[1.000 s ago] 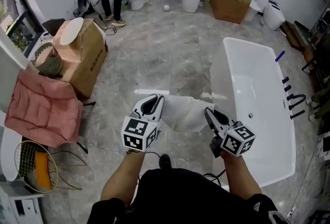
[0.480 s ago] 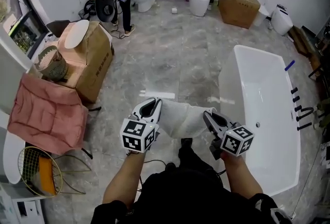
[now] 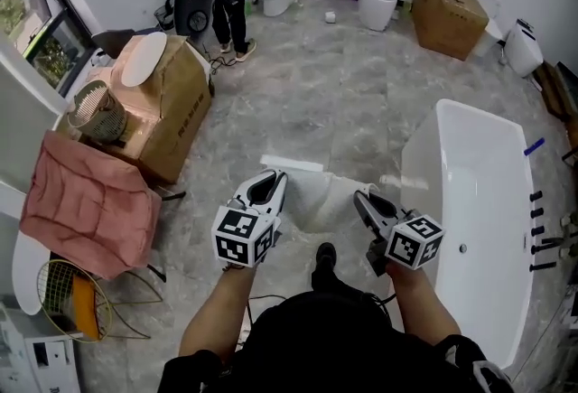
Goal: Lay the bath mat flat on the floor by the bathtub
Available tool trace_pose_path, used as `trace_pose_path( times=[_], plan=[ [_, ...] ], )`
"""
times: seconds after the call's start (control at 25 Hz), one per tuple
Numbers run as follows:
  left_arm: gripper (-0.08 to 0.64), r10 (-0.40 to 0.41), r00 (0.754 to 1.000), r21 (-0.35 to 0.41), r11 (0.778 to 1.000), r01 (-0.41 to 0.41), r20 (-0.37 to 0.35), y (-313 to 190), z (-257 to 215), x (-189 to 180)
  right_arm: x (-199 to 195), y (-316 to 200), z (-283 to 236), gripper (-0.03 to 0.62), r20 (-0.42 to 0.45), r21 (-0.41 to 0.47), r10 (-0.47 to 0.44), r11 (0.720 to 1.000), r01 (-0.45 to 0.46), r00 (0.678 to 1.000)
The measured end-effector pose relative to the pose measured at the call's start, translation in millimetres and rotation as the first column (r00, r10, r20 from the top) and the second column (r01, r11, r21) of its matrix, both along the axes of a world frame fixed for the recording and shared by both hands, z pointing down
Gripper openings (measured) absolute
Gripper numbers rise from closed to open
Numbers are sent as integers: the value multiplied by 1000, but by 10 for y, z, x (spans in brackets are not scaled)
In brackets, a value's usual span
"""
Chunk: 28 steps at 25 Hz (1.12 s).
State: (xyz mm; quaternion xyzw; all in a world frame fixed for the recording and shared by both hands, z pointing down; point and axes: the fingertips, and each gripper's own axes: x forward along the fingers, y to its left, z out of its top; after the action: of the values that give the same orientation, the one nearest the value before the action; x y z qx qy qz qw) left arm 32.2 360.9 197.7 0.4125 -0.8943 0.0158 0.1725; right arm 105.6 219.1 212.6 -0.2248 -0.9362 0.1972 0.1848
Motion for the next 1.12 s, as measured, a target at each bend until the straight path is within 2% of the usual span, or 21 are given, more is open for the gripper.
trace_pose_path(
  times=[0.24, 0.48, 0.72, 0.96, 1.12],
  plan=[
    [23, -12, 1000, -18, 1000, 12, -6, -497, -68, -857, -854, -452, -5, 25, -2, -27, -26, 999, 26, 1000],
    [23, -4, 1000, -39, 999, 4, -9, -952, -28, -1403, -1408, -952, 53, 25, 4, -45, -16, 999, 16, 1000],
    [23, 24, 999, -43, 999, -25, -31, -1256, 30, -1735, -1653, -1249, 101, 25, -10, -67, 22, 997, -23, 1000],
    [23, 89, 994, -24, 996, -90, -58, -1602, 107, -2106, -1868, -1520, 166, 25, -38, -57, 87, 994, -89, 995],
    [23, 163, 985, -14, 986, -165, -62, -1791, 84, -2429, -2060, -1665, 114, 25, -33, -56, 167, 984, -169, 985]
  ],
)
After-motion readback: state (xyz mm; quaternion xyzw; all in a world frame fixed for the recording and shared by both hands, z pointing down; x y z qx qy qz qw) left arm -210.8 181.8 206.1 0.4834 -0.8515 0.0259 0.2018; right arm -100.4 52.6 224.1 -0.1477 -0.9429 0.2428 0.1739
